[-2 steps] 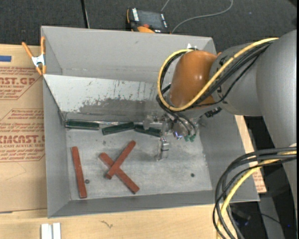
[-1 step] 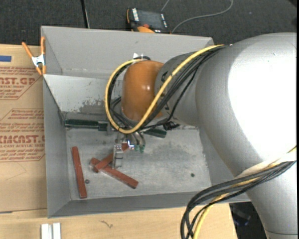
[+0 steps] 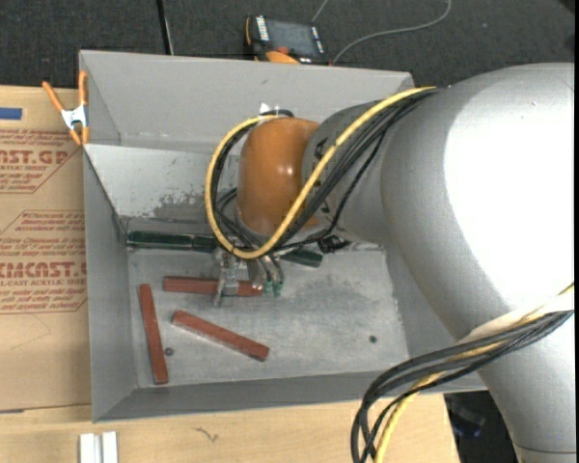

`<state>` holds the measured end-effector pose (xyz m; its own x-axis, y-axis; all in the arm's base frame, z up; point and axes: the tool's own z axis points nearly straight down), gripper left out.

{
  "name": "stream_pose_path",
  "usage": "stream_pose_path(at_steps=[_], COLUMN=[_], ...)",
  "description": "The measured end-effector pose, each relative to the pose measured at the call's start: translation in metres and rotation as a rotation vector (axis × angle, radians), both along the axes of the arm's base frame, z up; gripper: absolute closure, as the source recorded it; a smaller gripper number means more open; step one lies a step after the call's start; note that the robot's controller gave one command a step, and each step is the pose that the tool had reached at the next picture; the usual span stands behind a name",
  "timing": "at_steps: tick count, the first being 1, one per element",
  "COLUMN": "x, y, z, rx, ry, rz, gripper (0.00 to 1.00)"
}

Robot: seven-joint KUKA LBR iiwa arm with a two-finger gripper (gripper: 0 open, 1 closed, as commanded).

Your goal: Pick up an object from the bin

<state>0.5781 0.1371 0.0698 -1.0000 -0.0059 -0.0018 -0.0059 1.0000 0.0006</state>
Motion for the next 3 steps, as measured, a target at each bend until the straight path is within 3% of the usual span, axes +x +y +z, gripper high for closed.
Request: stream_pose_path(at_steps=[1,2,3], x=[-0.011,-0.041,-0.066], y=[-0.007,-0.008,-0.042], z=[0.030,-0.001,0.000], rx=[0.000,0.000,-0.002], ry=[-0.001,0.002,0.000], rz=[0.036,0.726,1.064], gripper=[1.00,1.00,1.00])
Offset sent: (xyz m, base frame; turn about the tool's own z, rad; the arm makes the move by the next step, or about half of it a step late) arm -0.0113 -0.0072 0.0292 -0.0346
